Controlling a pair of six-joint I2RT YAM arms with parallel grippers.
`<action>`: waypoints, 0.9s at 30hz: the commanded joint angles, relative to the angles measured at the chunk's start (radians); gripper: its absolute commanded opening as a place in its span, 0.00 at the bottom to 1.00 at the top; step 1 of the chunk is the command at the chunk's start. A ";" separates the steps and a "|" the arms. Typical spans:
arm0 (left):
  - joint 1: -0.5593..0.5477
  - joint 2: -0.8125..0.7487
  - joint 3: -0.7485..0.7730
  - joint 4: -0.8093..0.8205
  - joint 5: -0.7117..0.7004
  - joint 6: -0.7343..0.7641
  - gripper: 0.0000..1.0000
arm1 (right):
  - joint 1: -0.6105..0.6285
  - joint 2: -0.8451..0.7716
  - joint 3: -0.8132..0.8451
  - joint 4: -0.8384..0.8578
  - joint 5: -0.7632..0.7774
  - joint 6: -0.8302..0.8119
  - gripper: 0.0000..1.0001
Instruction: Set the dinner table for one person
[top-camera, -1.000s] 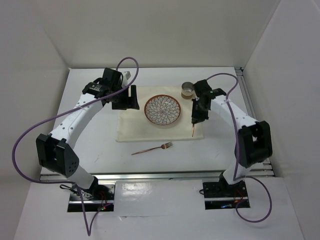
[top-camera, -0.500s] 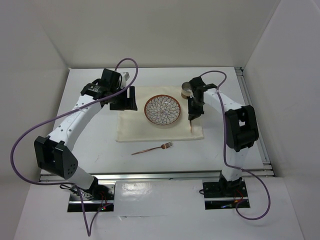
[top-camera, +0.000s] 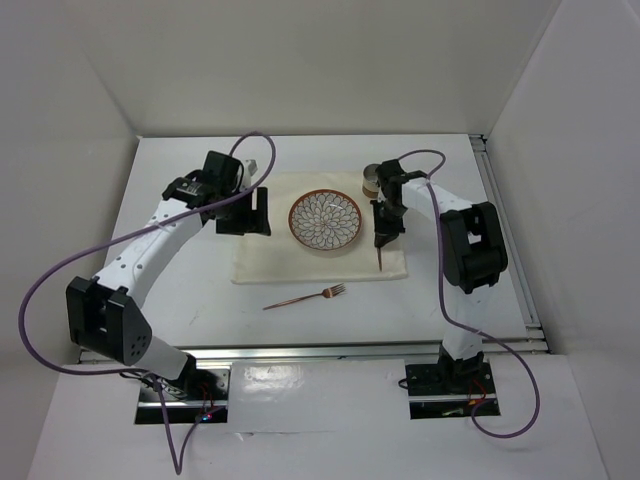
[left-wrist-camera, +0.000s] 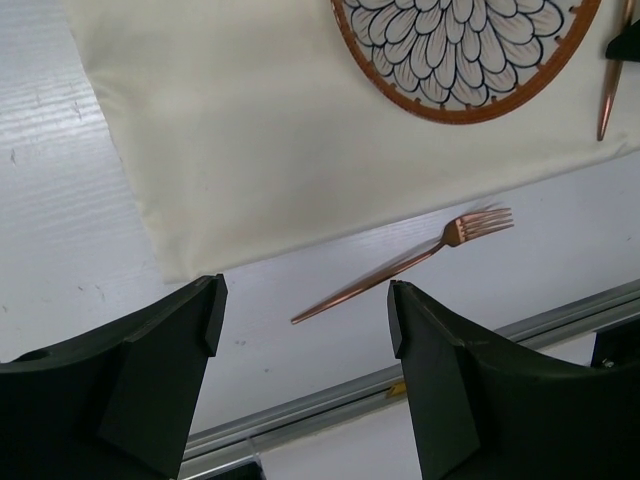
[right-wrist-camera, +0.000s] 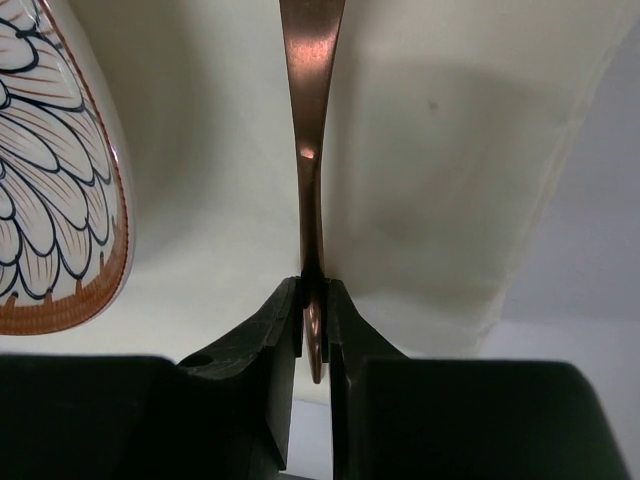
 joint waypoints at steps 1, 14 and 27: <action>0.004 -0.049 -0.033 0.006 -0.010 0.030 0.83 | -0.005 -0.014 -0.010 0.046 -0.012 0.008 0.00; -0.197 -0.095 -0.191 0.009 -0.055 0.004 0.83 | 0.004 -0.077 0.011 0.034 0.040 0.037 0.59; -0.487 0.195 -0.111 0.030 -0.173 0.119 0.84 | -0.019 -0.489 -0.130 -0.121 0.079 0.068 0.67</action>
